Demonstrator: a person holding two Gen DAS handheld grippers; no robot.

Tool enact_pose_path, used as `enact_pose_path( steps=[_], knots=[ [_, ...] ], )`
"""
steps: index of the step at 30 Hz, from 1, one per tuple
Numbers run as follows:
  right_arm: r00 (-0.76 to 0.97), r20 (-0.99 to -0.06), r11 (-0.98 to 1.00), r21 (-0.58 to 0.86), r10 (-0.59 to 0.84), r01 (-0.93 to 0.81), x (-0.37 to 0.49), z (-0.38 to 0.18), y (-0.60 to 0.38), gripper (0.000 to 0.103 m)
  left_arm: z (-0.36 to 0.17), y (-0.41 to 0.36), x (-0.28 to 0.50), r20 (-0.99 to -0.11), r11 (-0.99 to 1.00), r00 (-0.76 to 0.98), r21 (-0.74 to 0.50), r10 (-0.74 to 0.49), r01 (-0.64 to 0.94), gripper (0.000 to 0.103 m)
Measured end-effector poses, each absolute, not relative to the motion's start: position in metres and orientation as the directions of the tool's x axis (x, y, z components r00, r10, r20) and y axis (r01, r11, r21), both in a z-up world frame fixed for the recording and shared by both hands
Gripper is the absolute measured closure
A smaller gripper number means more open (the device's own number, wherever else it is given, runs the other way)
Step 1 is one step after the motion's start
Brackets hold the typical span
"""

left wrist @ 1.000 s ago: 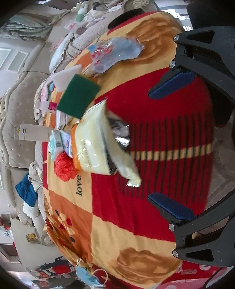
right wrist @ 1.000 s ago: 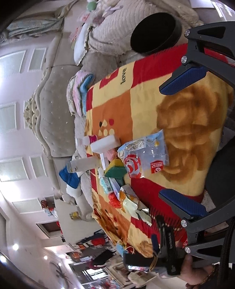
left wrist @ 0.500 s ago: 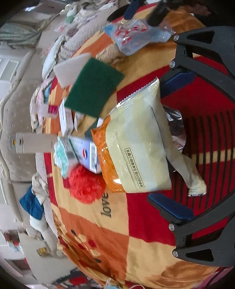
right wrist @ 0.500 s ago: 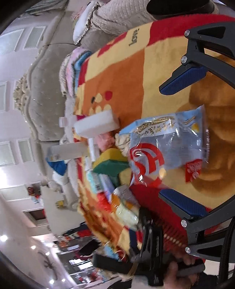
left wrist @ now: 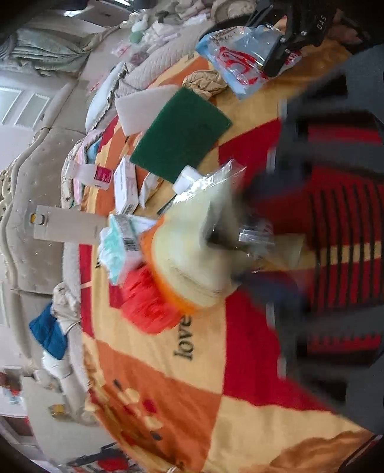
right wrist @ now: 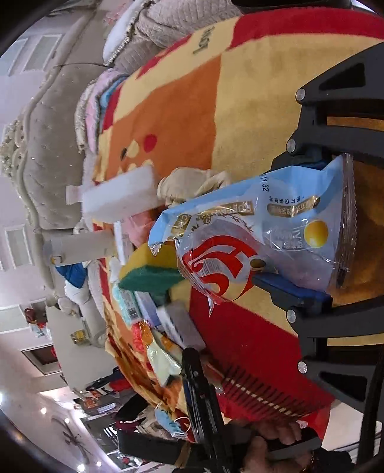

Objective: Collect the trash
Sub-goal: 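Grasp the yellow snack bag with the left gripper while the right grasps the clear snack bag, then carry both bags over the black bin and open both grippers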

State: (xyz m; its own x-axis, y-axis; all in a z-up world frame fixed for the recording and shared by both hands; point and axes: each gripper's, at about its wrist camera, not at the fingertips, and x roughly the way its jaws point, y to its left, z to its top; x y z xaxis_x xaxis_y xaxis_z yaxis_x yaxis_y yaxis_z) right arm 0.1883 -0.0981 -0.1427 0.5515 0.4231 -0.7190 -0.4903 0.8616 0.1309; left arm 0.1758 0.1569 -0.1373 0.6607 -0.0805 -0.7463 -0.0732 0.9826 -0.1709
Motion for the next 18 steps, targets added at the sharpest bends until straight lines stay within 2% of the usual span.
enact_pose_path(
  steps=[1,5,12,18],
  knots=[
    [0.561,-0.708,0.86,0.132,0.429,-0.492,0.186,-0.14,-0.099,0.049,-0.136,0.159,0.174,-0.741,0.978,0.664,-0.195,-0.099,-0.071,0.092],
    [0.588,-0.648,0.847,0.18,0.484,-0.5,0.173,-0.123,-0.114,0.051,-0.121,0.159,0.155,-0.693,0.974,0.71,-0.22,-0.122,-0.047,0.096],
    [0.614,-0.583,0.836,0.247,0.532,-0.49,0.157,-0.105,-0.143,0.052,-0.078,0.132,0.115,-0.572,0.961,0.788,-0.264,-0.228,0.086,0.096],
    [0.66,-0.561,0.865,0.286,0.5,-0.412,0.158,-0.102,-0.192,0.052,-0.057,0.076,0.121,-0.558,0.955,0.78,-0.241,-0.282,0.173,0.096]
  ],
)
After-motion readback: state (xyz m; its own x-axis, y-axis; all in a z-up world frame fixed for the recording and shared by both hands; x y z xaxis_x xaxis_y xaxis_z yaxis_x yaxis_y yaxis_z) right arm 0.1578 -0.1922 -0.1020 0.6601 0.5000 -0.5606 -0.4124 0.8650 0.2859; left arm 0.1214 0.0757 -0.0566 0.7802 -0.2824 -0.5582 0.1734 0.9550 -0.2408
